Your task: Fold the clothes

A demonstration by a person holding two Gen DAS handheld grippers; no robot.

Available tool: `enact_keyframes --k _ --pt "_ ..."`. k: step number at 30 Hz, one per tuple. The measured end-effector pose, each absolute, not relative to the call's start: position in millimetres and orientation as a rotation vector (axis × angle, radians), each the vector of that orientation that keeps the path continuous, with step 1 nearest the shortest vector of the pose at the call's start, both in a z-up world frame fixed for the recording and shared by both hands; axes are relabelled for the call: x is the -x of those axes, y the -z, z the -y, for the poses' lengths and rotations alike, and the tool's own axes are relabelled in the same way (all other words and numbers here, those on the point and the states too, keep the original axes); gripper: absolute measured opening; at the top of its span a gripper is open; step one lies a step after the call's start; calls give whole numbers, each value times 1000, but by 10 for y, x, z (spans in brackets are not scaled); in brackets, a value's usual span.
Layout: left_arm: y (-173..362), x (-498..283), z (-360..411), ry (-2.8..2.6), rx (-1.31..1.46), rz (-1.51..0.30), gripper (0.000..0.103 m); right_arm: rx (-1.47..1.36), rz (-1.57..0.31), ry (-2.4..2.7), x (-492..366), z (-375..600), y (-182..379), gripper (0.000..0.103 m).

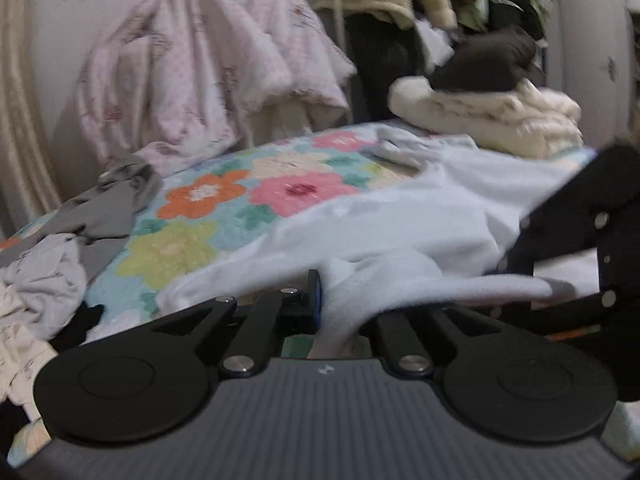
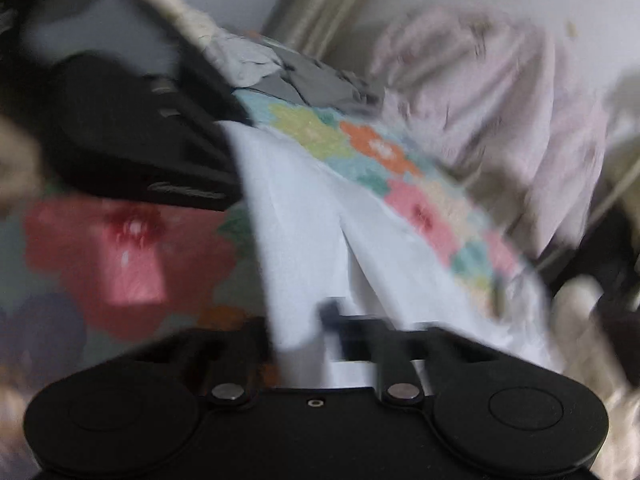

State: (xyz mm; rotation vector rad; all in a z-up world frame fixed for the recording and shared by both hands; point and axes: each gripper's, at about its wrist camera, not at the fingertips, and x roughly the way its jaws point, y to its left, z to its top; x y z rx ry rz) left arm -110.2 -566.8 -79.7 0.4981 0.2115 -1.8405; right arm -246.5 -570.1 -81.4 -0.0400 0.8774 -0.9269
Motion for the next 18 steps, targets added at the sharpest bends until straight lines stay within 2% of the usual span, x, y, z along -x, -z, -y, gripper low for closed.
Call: enact_keyframes --k 4,7,10,16,18 --pt "403 978 5383 1814 -428 -106 5 -288 -624 783 2685 5690 447 3" --pt "141 886 5060 1808 -374 -63 6 -390 -537 676 2793 5480 283 3" --pt "124 842 4774 1779 -370 -96 5 -441 -535 596 2814 5326 254 3" --pt "287 560 4547 1670 -387 -321 8 -558 -563 509 2739 5263 514 4" --pt "280 503 4514 1650 -380 -329 8 -574 -561 480 2684 5282 533 4"
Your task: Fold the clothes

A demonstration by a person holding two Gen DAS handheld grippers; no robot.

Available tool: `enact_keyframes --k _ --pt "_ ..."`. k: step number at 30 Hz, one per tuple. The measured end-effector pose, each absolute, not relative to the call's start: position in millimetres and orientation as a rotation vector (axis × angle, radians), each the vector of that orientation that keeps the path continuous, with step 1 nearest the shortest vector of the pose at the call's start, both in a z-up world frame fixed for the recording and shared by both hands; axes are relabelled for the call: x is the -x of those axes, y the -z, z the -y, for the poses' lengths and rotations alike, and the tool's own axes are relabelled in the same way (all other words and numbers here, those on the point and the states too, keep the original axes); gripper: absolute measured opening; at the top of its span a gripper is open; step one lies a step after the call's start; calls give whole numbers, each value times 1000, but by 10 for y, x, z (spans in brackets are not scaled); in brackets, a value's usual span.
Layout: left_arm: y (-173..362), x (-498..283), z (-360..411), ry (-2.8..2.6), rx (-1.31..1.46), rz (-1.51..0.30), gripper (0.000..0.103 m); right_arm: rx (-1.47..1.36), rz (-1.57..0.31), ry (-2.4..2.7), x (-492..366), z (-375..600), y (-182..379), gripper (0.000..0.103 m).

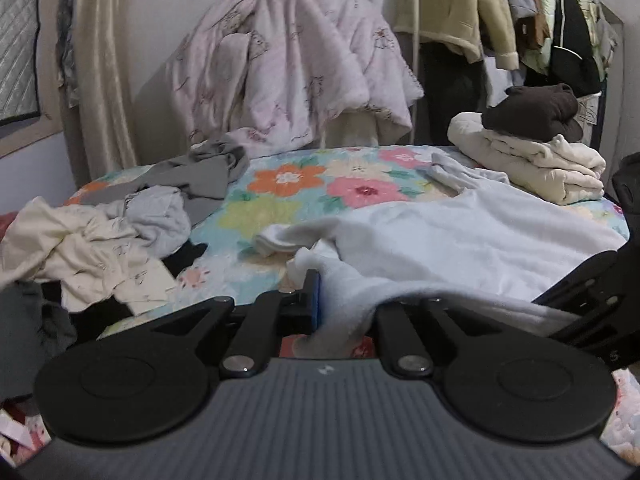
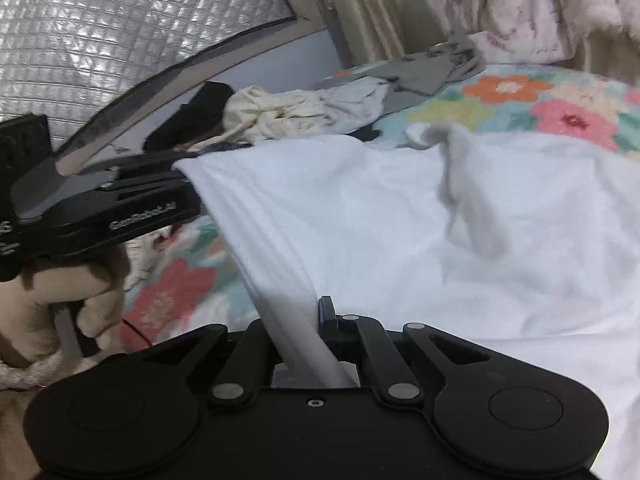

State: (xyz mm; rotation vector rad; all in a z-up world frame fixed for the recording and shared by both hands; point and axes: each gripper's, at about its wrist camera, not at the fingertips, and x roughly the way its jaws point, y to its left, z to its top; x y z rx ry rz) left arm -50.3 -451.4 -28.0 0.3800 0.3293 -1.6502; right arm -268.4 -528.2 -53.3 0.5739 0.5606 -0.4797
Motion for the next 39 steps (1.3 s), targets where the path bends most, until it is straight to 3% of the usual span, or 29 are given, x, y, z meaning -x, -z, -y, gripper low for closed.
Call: enact_keyframes --k 8,10,11,12,19,25,27,29,33,39 --pt "219 548 4209 1611 -371 -256 9 -559 -549 348 2604 5160 513 6" --pt "316 557 4266 1557 -467 -314 24 -589 -576 344 2619 5176 621 5" --pt "343 492 4303 1522 -474 -349 39 -599 -597 346 2619 5176 680 5" --pt "371 428 4339 1487 -480 -384 47 -604 -615 348 2607 5170 736 5" --pt "314 -128 4388 1313 -298 -464 51 -561 -760 314 2394 5033 963 8" --pt "443 -227 4616 1394 -348 -583 56 -468 -833 275 2230 4844 825 31" --pt "535 -121 4786 1405 -482 -564 59 -467 -782 266 2282 4845 562 51" --pt "600 -29 4888 1421 -577 -539 59 -469 -741 267 2337 4882 315 58" --pt "629 -34 4890 1476 -553 -580 60 -497 -722 245 2353 4936 131 65" --pt "760 -303 4879 1445 -441 -747 61 -486 -927 209 2093 4792 630 63"
